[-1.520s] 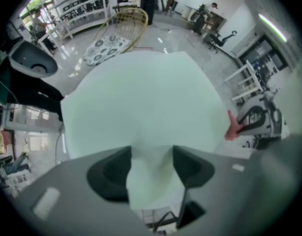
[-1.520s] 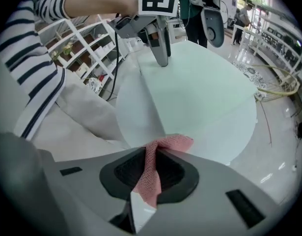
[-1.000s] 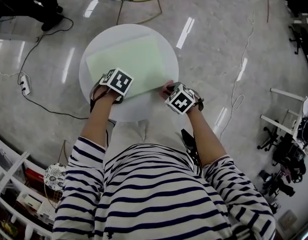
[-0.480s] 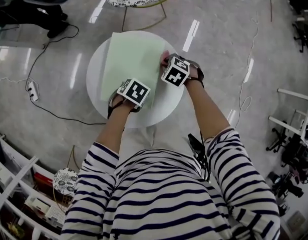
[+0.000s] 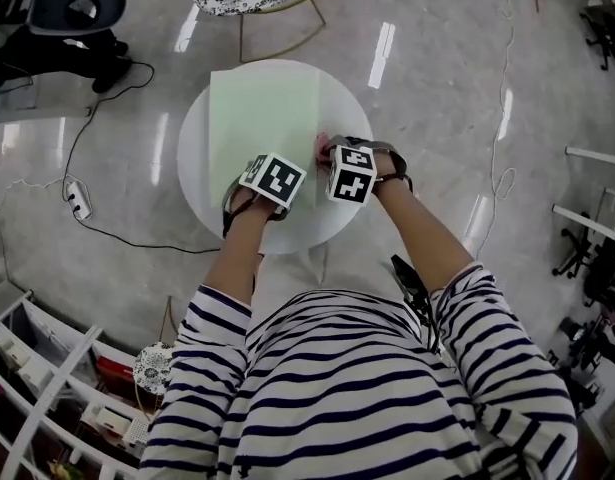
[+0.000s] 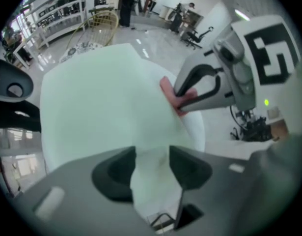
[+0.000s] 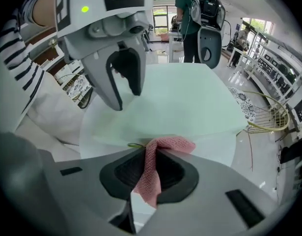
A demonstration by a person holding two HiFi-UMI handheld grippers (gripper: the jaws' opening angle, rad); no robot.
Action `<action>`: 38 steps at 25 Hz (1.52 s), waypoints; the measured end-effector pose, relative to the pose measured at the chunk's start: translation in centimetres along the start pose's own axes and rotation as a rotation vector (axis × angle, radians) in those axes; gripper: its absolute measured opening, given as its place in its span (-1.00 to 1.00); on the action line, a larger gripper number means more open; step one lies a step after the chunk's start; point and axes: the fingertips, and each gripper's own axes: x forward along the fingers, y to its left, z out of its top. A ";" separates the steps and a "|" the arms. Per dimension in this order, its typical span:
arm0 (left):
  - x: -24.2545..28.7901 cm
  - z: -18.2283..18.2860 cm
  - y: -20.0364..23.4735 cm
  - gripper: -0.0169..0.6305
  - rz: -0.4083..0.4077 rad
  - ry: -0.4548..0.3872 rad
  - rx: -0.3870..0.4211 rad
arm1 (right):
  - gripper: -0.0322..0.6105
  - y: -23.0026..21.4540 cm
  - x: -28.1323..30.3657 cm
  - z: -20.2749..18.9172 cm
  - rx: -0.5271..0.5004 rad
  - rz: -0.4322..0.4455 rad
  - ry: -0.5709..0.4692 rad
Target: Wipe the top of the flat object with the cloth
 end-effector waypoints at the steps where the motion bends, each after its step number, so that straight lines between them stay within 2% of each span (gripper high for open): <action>1: 0.0 0.0 0.0 -0.26 -0.001 0.003 0.001 | -0.71 0.7 0.1 -0.1 -0.006 0.009 0.001; 15: 0.0 0.2 -0.2 -0.27 0.008 0.012 -0.009 | -0.71 9.1 0.4 -0.3 -0.005 0.148 -0.015; 22: 0.0 0.2 0.0 -0.28 0.015 -0.003 -0.012 | -0.72 11.5 0.0 0.2 0.015 0.208 -0.021; 24: -0.1 0.2 0.1 -0.28 0.015 -0.009 -0.011 | -0.72 11.9 -0.4 0.6 0.041 0.239 -0.036; 27: -0.1 0.2 0.5 -0.33 0.012 -0.035 -0.033 | -0.72 12.5 -1.8 2.1 0.141 0.320 -0.119; 29: -0.6 0.3 1.2 -0.50 0.011 -0.080 -0.068 | -0.72 12.6 -2.9 3.3 0.214 0.361 -0.195; 32: -2.8 0.6 1.6 -0.67 -0.034 -0.216 -0.136 | -0.72 12.5 -4.5 4.4 0.293 0.376 -0.286; 35: -5.8 0.4 1.1 -0.68 -0.104 -0.389 -0.166 | -0.72 12.1 -6.1 5.0 0.320 0.348 -0.347; 38: -9.9 0.1 0.1 -0.68 -0.176 -0.621 -0.161 | -0.72 11.1 -8.0 5.9 0.321 0.292 -0.405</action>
